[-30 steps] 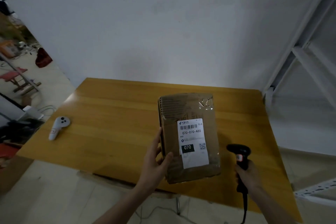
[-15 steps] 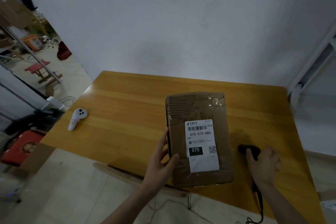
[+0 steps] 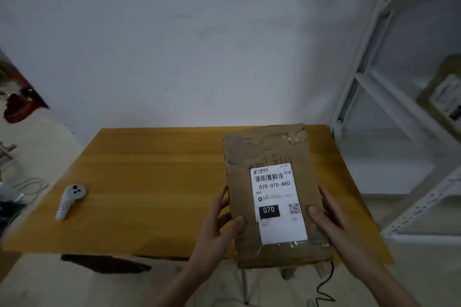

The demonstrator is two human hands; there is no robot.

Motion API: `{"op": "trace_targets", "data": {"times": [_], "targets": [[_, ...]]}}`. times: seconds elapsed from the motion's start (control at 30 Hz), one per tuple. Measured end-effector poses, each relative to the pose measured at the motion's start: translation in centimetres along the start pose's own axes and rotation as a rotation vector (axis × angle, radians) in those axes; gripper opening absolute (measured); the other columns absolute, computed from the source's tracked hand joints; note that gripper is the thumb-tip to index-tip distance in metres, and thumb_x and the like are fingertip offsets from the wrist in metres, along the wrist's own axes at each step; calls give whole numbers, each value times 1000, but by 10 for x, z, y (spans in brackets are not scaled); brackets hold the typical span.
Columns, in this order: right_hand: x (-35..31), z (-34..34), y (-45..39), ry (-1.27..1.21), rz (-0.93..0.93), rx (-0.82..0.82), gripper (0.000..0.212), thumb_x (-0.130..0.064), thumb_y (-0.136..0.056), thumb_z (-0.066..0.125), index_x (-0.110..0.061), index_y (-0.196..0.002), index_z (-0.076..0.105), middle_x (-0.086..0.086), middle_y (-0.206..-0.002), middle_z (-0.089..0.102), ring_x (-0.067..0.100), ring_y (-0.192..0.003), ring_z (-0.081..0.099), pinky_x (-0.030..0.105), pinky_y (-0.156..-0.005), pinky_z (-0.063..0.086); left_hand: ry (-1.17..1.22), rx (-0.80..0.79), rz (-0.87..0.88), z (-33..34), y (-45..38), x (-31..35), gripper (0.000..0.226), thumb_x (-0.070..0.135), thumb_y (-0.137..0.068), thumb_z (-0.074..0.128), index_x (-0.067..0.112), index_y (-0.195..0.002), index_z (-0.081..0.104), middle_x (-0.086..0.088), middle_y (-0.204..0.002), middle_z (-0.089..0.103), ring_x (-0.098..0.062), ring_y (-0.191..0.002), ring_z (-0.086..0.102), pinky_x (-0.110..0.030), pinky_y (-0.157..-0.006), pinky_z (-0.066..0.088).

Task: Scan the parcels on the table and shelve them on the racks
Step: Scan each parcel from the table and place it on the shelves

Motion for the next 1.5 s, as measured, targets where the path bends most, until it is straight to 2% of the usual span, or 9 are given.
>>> {"op": "trace_targets", "data": {"times": [0.17, 0.33, 0.53, 0.63, 0.73, 0.97, 1.1, 1.33, 1.5], "targets": [[-6, -19, 69, -31, -114, 217, 82, -70, -53, 76, -55, -128, 47, -18, -126, 60, 3, -114, 59, 21, -78, 55, 6, -113, 46, 20, 31, 20, 63, 29, -73, 66, 48, -127, 39, 25, -121, 53, 2, -105, 62, -22, -76, 54], [4, -48, 160, -86, -151, 432, 56, -40, -77, 73, -48, -128, 51, -17, -120, 65, 11, -111, 63, 33, -87, 54, 9, -305, 41, 70, 71, 17, 64, 31, -73, 67, 46, -129, 40, 24, -119, 56, 2, -104, 62, -23, -75, 56], [0, -99, 282, -110, -192, 706, 49, -50, -73, 71, -45, -120, 56, -7, -113, 69, 13, -99, 68, 21, -69, 56, -19, -575, 73, 170, 127, 22, 52, 29, -82, 66, 43, -126, 43, 30, -110, 65, 0, -105, 63, -29, -85, 56], [2, -133, 336, -108, -194, 820, 38, -25, -86, 61, -47, -117, 57, -7, -113, 69, 13, -99, 68, 23, -71, 57, -25, -679, 94, 222, 153, 24, 56, 46, -78, 73, 45, -126, 45, 26, -116, 64, -6, -111, 62, -34, -89, 56], [2, -166, 379, -100, -191, 907, 41, -24, -87, 62, -46, -120, 54, -11, -111, 70, 12, -97, 69, 26, -72, 57, -63, -724, 127, 270, 171, 22, 64, 63, -67, 70, 56, -125, 45, 24, -124, 60, -8, -117, 59, -43, -94, 54], [-3, -269, 464, -100, -197, 1038, 47, -30, -86, 57, -52, -126, 47, -6, -111, 70, 13, -97, 69, 24, -69, 56, -159, -861, 292, 418, 209, 41, 63, 64, -76, 63, 56, -133, 38, 33, -130, 50, -6, -122, 53, -43, -98, 51], [-16, -343, 523, -70, -214, 1109, 48, -38, -80, 59, -57, -122, 49, -6, -114, 68, 13, -99, 68, 38, -84, 55, -158, -961, 343, 519, 243, 51, 50, 56, -84, 61, 62, -127, 37, 43, -125, 48, 6, -116, 53, -42, -96, 52], [-23, -446, 611, -66, -238, 1216, 46, -40, -79, 60, -58, -120, 49, -3, -111, 69, 16, -98, 69, 42, -83, 56, -145, -1144, 406, 658, 303, 63, 70, 59, -80, 59, 57, -142, 26, 34, -134, 47, -10, -127, 50, -46, -98, 50], [-21, -504, 640, -108, -236, 1296, 45, -38, -81, 61, -58, -118, 47, 0, -114, 67, 19, -99, 68, 44, -85, 56, -127, -1223, 402, 734, 318, 69, 63, 41, -91, 61, 54, -143, 27, 31, -131, 51, -14, -121, 57, -50, -92, 52]]}}
Point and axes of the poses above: each hand's wrist, its own y-axis away from the middle knuckle, its own z-axis out of the palm, x = y × z, the point moved 10 cm from there along -y, towards the middle knuckle
